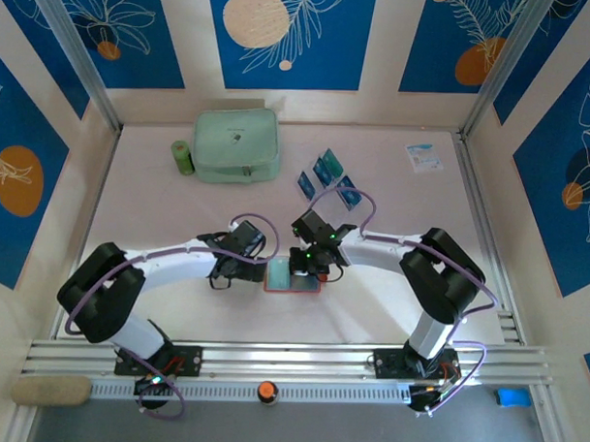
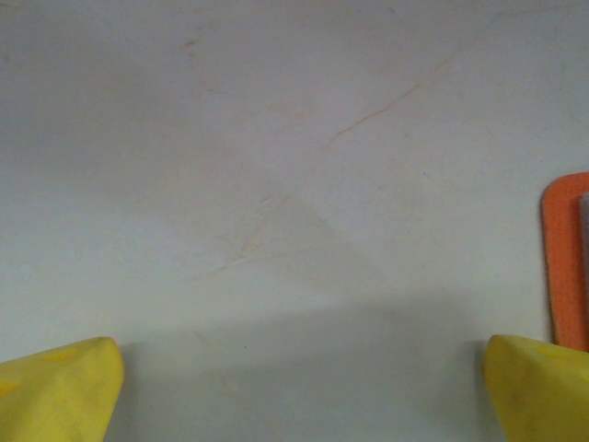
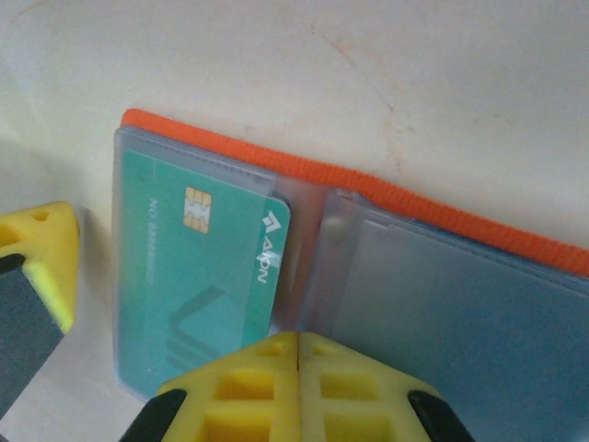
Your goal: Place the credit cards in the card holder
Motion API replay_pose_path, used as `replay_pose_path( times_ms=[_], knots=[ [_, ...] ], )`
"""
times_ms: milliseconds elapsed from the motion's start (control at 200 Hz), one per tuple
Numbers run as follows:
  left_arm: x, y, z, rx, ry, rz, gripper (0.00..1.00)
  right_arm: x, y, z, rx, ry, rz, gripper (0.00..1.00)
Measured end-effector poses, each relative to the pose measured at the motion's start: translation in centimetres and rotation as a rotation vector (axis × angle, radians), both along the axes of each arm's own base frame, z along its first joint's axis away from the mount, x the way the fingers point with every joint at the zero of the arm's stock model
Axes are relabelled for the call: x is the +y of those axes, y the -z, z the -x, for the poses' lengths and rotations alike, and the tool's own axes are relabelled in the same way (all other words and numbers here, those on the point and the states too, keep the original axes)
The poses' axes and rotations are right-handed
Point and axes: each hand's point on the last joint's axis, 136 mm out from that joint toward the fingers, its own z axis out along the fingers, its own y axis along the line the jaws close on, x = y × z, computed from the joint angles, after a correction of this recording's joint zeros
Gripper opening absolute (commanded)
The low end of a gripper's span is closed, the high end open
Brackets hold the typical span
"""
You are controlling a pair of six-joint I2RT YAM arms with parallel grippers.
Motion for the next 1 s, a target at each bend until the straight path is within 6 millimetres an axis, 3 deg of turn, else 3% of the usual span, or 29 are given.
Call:
replay_pose_path(
  times_ms=[515, 1000],
  knots=[
    [-0.5, 0.4, -0.1, 0.008, 0.014, 0.011, 1.0, 1.5, 0.0, 0.0, 0.004, -0.028, -0.011, 0.0],
    [-0.2, 0.2, 0.0, 0.006, 0.019, 0.004, 1.0, 1.7, -0.1, 0.2, 0.014, -0.037, 0.002, 0.0]
  ],
)
